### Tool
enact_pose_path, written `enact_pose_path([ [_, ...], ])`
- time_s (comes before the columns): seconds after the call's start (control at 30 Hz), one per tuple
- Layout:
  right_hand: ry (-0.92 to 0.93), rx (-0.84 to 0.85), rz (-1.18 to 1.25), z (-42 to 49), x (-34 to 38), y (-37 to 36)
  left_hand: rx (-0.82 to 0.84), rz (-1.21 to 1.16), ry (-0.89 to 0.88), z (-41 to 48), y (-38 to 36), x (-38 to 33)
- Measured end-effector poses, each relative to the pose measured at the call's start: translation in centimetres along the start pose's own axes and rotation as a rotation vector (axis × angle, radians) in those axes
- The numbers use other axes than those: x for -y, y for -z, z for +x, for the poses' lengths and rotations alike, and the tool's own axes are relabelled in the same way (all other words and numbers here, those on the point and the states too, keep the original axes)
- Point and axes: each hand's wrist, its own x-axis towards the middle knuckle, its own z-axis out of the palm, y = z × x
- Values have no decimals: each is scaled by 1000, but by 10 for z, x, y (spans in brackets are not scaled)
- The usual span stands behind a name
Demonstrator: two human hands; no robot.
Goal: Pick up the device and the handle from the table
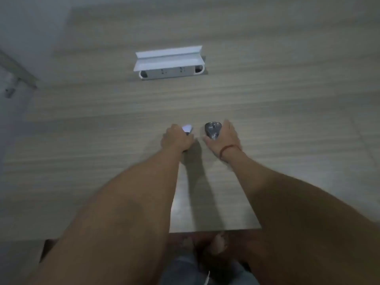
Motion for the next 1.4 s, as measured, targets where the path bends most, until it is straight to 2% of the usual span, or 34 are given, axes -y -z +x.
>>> enact_pose_path([
  [0.13, -46, -94, 63, 8, -14, -29, -101, -19, 110, 8, -24, 11],
  [0.33, 60, -365, 173, 9, -29, -63, -253, -86, 2, 15, -43, 27],
  [0.47, 115, -392, 191, 5, -34, -67, -363, -145, -100, 11, -55, 41],
  [0.67, 167, -414, 221, 0, -38, -71, -402, -117, -225, 7, -53, 54],
  [0.8, 231, -411, 189, 2, -43, -71, -574, -185, -275, 0, -68, 57],
  [0.9, 284, -392, 199, 5, -46, -68, -644, -242, -318, 0, -78, 57],
  [1.07, 390, -406, 201, -12, -59, -75, -683, -407, -475, 7, -90, 72],
  [1.2, 354, -376, 172, -40, -68, -77, -618, -370, -528, -16, -96, 82],
  [1.4, 367, -423, 170, -50, -76, -78, -586, -419, -603, -47, -106, 79],
])
